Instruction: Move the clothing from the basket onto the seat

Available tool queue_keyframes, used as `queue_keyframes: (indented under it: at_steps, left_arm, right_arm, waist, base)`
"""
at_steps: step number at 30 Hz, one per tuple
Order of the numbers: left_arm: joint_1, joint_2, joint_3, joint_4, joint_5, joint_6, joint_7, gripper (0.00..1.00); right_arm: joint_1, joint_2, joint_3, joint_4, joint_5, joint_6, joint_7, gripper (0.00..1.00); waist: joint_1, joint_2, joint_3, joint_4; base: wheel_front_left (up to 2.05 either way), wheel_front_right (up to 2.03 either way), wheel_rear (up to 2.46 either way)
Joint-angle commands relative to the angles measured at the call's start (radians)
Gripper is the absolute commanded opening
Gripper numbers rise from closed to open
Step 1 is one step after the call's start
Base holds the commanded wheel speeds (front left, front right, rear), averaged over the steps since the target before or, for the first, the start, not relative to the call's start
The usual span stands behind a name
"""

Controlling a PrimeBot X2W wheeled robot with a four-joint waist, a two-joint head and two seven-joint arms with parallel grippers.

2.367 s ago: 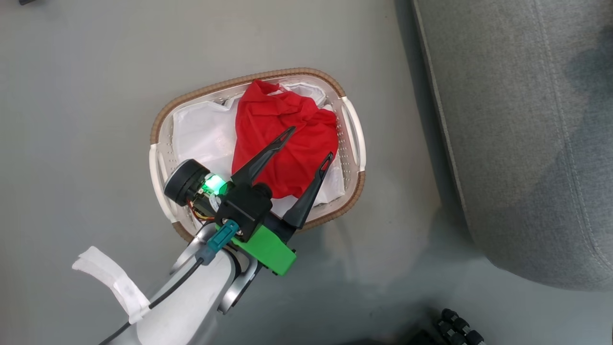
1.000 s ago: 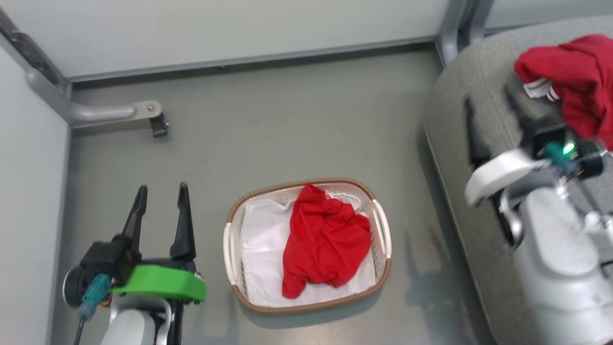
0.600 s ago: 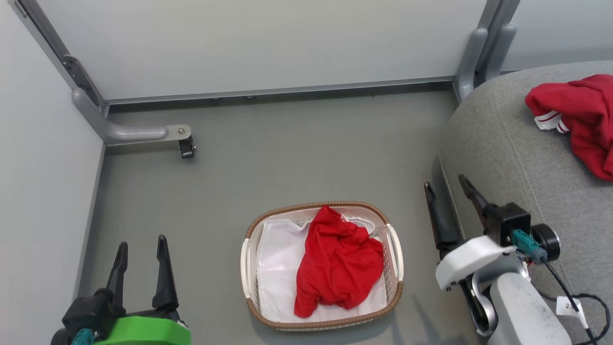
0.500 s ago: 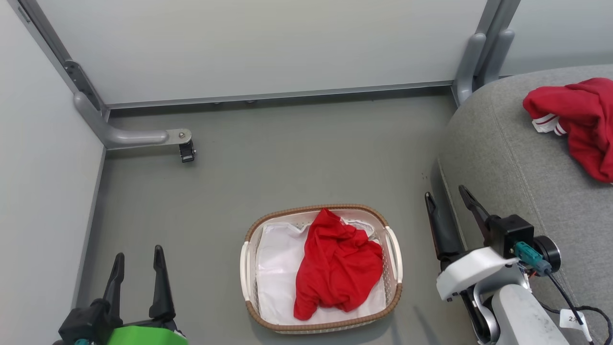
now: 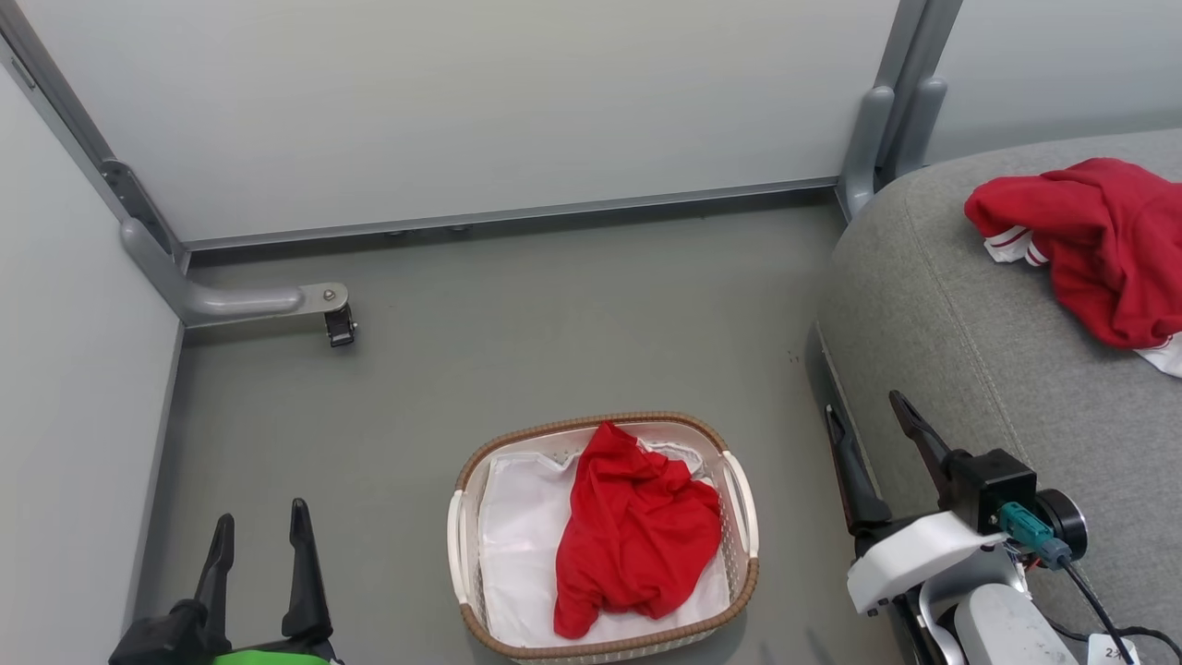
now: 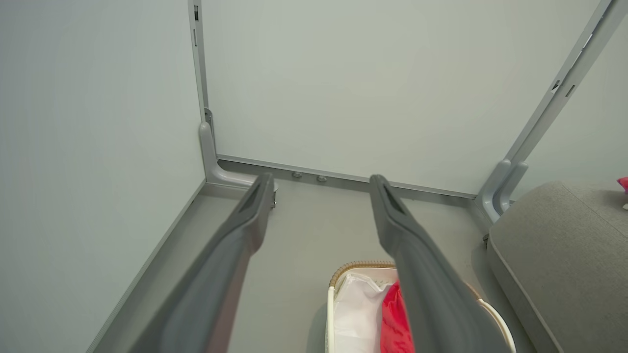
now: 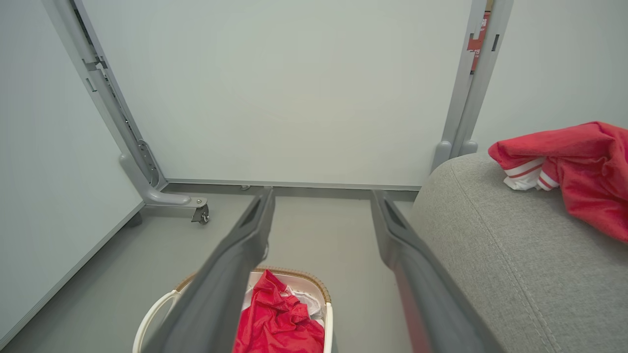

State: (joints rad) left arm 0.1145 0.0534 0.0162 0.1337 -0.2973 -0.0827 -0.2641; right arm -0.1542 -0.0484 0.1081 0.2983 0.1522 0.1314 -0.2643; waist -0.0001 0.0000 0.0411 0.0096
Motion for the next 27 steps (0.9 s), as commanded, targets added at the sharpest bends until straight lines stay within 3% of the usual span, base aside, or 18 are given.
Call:
queue_keyframes:
  at_steps: [1, 27]
  left_arm:
    - [0.004, -0.001, 0.000, 0.004, 0.008, -0.006, 0.000, 1.00]
    - [-0.027, -0.004, -0.022, 0.014, 0.035, -0.024, -0.001, 1.00]
  right_arm:
    - [0.013, -0.004, -0.001, 0.000, 0.007, -0.001, 0.000, 1.00]
    - [-0.013, -0.004, -0.009, -0.016, -0.003, -0.001, 0.000, 1.00]
  waist:
    - [0.0001, 0.0000, -0.003, 0.000]
    - [0.0001, 0.0000, 0.034, 0.012]
  base:
    - [0.00, 0.00, 0.00]
    - [0.00, 0.00, 0.00]
